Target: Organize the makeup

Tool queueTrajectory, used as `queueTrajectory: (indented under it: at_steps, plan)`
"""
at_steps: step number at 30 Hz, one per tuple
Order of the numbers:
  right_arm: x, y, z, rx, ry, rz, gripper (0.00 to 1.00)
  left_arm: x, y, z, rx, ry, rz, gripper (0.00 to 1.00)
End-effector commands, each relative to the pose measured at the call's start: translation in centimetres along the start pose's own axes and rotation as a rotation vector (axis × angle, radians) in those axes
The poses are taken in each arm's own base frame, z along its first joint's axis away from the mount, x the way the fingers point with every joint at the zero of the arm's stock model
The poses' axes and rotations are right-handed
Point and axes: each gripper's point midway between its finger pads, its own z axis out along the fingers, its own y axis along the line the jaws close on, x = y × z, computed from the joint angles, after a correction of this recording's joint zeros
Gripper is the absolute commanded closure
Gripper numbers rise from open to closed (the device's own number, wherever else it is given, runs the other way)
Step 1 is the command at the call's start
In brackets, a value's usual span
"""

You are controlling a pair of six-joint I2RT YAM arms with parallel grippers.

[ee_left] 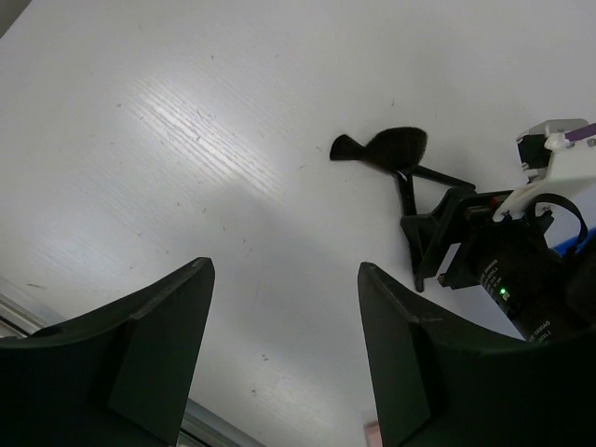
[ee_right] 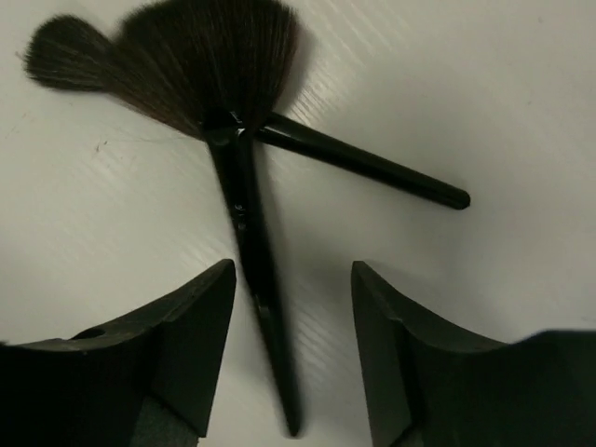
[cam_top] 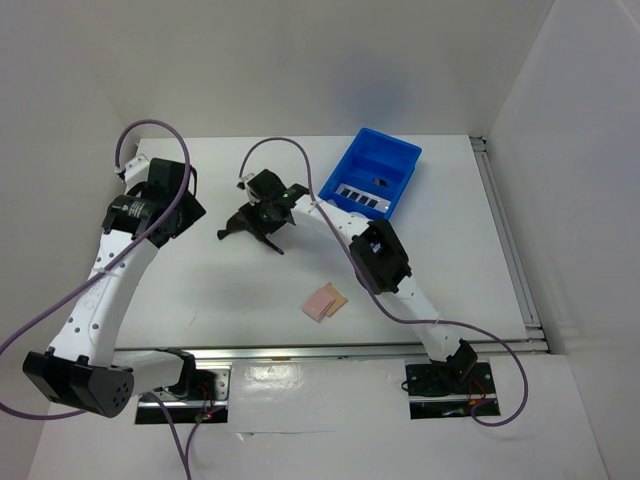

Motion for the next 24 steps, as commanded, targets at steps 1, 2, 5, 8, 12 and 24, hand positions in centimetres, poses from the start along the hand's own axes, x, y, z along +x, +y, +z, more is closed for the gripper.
queueTrajectory:
  at_steps: [1,2,5,8,12,24]
  plan:
    - [0.2,-0.1,0.2,0.041,-0.01,-0.027,0.42,-0.6,0.0,-0.2,0.004,-0.017,0.008,0.24]
    - [0.0,-0.1,0.0,0.04,-0.021,-0.027,0.45,-0.4,-0.1,-0.3,0.012,-0.008,0.008,0.24]
    - [0.2,0.5,-0.1,0.055,-0.022,-0.051,0.68,-0.3,-0.7,-0.1,0.04,-0.004,0.032,0.24]
    - [-0.8,1.0,-1.2,0.06,-0.053,-0.057,0.79,-0.1,-0.8,0.1,0.047,0.003,0.032,0.24]
    - [-3.4,1.8,-3.5,0.057,-0.114,-0.063,0.97,-0.1,-0.8,0.1,0.047,0.003,0.032,0.24]
    - [-15.9,-6.8,-17.6,0.242,-0.495,-0.107,0.97,-2.2,-1.4,-1.3,0.072,-0.041,0.035,0.24]
